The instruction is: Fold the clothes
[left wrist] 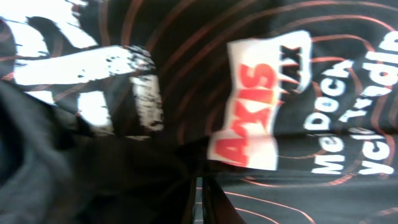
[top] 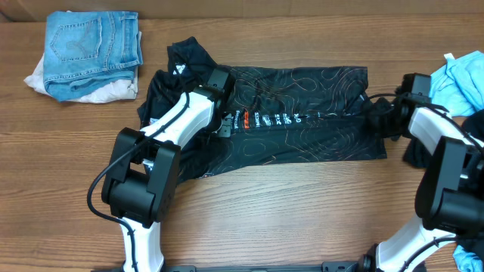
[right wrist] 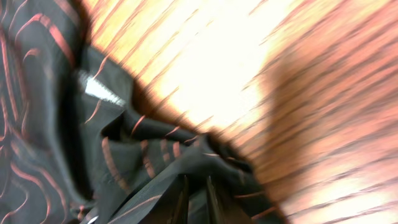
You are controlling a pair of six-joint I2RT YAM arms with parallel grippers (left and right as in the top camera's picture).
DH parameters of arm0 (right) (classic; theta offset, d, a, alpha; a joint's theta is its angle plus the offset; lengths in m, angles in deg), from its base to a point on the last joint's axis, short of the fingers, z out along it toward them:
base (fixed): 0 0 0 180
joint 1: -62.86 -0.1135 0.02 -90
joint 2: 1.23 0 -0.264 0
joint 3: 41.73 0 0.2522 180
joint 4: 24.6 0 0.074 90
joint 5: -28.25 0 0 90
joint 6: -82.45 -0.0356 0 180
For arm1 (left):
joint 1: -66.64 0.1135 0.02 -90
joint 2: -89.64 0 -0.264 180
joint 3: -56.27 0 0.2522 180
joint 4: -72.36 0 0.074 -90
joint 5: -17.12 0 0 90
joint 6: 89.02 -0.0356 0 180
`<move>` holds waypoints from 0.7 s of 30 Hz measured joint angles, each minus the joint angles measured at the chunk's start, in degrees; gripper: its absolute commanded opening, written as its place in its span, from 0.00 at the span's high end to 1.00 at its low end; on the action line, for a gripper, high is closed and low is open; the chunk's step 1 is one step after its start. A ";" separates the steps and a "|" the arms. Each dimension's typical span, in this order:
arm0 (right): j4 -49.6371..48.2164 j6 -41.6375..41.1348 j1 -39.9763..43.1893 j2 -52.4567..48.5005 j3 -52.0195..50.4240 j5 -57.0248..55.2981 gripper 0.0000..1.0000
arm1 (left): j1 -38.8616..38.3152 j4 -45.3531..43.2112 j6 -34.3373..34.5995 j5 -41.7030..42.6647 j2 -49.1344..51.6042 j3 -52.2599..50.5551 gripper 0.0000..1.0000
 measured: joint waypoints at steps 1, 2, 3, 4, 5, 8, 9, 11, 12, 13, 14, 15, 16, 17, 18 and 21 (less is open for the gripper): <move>0.55 0.00 0.42 -0.17 0.50 -0.42 0.85 | 0.04 0.00 0.00 -0.55 0.00 0.00 0.92; 1.07 0.00 0.74 -0.35 1.09 -0.74 0.85 | 0.04 -0.02 0.02 -0.90 0.00 0.02 0.92; 2.19 0.07 1.01 -0.66 1.99 -1.62 0.85 | 0.07 0.00 0.00 -1.31 0.00 0.09 0.93; 3.82 0.13 1.42 -1.25 3.19 -2.71 0.85 | 0.13 0.07 0.02 -2.25 0.00 0.15 0.94; 5.38 0.17 1.75 -1.79 4.22 -3.37 0.85 | 0.37 0.35 0.00 -2.99 0.07 0.26 0.95; 13.33 0.11 2.40 -2.69 8.98 -5.07 0.96 | 1.16 3.48 0.02 -5.03 0.26 1.84 0.96; 15.63 -0.02 2.45 -2.71 10.60 -5.27 0.96 | 1.29 4.66 0.02 -5.60 0.26 2.60 0.95; 21.35 0.02 2.45 -2.69 15.26 -5.64 0.96 | 1.29 8.28 0.00 -6.58 0.26 5.22 0.92; 24.17 -0.11 2.45 -2.67 17.77 -5.79 0.96 | 1.31 9.64 0.00 -6.95 0.15 6.73 0.89; 26.77 -0.26 2.45 -2.54 20.09 -5.90 0.96 | 1.29 10.93 0.00 -7.17 0.02 8.33 0.85; 29.38 -0.57 2.45 -2.19 22.38 -5.92 0.96 | 1.29 11.98 0.07 -7.34 -0.37 9.94 0.81; 31.30 -0.70 2.45 -1.64 23.85 -5.77 0.95 | 1.29 12.85 0.02 -7.50 -1.01 11.30 0.76; 33.88 -0.68 2.43 -0.66 25.14 -5.44 0.93 | 1.29 13.70 0.07 -7.56 -1.84 12.41 0.65; 35.32 -0.66 2.43 0.22 25.70 -5.16 0.91 | 1.29 14.71 0.11 -7.58 -2.99 13.60 0.52; 37.83 -0.39 2.29 1.81 26.25 -4.74 0.90 | 1.29 15.65 0.11 -7.56 -4.17 14.56 0.46; 44.85 0.02 1.86 5.31 26.77 -3.72 0.88 | 1.29 20.00 0.07 -6.05 -7.78 16.28 0.41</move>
